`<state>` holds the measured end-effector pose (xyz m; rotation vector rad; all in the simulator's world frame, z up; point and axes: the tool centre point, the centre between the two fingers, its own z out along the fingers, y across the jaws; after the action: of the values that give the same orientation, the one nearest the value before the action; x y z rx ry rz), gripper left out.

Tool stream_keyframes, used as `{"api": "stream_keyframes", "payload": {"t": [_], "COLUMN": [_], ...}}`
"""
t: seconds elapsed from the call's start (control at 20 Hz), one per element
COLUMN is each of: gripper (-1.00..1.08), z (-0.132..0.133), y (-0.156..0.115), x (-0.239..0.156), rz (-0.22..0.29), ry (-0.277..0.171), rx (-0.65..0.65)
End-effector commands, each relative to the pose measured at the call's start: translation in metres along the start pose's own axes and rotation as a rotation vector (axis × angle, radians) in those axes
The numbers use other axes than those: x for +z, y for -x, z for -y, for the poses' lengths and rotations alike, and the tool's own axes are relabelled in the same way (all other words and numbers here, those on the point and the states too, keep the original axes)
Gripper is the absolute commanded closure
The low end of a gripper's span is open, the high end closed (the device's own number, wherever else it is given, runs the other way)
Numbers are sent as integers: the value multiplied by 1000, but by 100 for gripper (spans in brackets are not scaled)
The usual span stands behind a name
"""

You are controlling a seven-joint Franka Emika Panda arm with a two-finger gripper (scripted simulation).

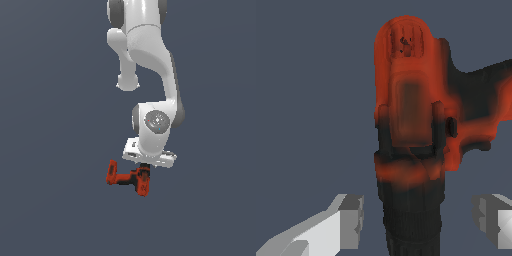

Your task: Pick up the object and move it to a goal position.

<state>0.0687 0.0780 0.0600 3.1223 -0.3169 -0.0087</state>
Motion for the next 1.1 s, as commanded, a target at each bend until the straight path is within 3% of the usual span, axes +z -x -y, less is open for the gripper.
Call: {"api": "stream_keyframes", "payload": {"t": [0.0, 0.7, 0.75, 1.05], "gripper": [-60, -60, 108, 108], "z": [1, 1, 1, 1], "y": [-1, 0, 0, 0], "x": [2, 32, 32, 32], "rz": [-1, -1, -1, -1], "ry": [1, 1, 1, 1], "rx": [3, 3, 3, 3]}}
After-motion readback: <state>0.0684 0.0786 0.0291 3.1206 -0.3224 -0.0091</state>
